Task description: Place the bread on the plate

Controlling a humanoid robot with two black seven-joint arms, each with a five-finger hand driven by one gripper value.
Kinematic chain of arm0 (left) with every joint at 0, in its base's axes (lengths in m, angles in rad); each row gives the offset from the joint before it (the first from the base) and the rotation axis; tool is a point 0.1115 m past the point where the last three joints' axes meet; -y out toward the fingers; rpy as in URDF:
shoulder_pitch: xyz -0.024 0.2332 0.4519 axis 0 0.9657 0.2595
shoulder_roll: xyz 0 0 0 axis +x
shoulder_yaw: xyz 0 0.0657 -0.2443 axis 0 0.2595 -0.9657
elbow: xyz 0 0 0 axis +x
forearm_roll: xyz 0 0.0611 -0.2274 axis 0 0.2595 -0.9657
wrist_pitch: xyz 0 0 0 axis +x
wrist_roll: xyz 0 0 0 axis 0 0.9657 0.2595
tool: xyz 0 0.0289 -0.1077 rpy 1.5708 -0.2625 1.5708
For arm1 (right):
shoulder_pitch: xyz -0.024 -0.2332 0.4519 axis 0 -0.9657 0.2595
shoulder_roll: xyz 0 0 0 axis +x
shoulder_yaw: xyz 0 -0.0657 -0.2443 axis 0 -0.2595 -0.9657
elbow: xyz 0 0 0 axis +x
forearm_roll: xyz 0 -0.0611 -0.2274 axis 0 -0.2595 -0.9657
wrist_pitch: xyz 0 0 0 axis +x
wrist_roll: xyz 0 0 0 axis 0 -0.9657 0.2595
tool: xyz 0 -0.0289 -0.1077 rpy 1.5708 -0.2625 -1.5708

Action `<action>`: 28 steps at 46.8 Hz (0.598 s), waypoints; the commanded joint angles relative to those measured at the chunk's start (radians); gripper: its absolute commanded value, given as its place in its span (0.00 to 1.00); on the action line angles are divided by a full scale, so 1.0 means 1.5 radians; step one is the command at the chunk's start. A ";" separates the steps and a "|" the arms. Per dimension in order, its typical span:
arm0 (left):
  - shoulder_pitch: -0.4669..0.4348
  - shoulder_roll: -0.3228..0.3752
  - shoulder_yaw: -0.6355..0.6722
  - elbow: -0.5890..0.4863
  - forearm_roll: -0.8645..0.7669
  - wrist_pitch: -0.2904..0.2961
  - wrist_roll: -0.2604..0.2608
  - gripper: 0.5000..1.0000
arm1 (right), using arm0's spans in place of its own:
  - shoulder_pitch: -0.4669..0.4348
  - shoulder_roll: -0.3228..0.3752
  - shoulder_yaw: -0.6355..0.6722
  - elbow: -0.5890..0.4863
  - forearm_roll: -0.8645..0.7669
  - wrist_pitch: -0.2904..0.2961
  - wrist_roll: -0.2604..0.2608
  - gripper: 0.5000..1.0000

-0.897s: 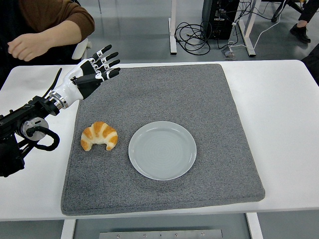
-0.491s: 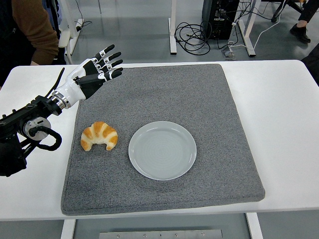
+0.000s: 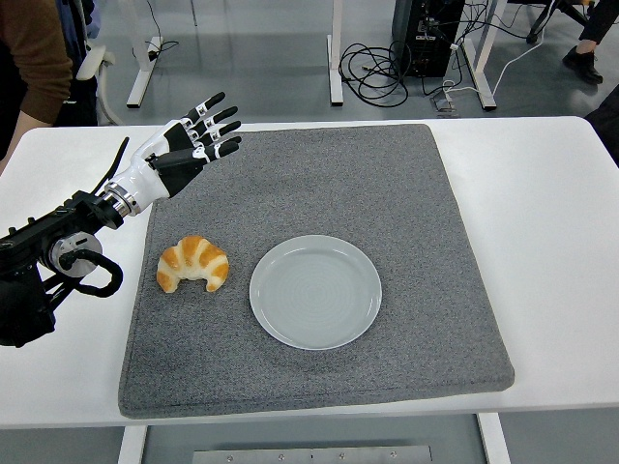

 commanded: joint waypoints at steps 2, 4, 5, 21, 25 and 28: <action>-0.004 0.000 -0.002 0.000 0.000 0.000 0.000 0.95 | 0.000 0.000 0.000 0.000 0.000 0.000 0.000 1.00; -0.004 0.000 -0.003 0.000 0.000 0.000 0.000 0.95 | 0.000 0.000 0.000 0.000 0.000 0.000 0.000 1.00; -0.006 0.000 -0.003 0.000 0.000 0.000 0.000 0.95 | 0.000 0.000 0.000 0.000 0.000 0.000 0.000 1.00; -0.006 -0.002 -0.005 0.000 -0.001 0.001 -0.003 0.95 | 0.000 0.000 0.000 0.000 0.000 0.000 0.000 1.00; -0.007 -0.002 -0.005 0.000 -0.002 0.001 -0.003 0.95 | 0.000 0.000 0.000 0.000 0.000 0.000 0.000 1.00; -0.008 -0.002 -0.006 0.000 -0.002 0.001 -0.003 0.95 | 0.000 0.000 0.000 0.000 0.000 0.000 0.000 1.00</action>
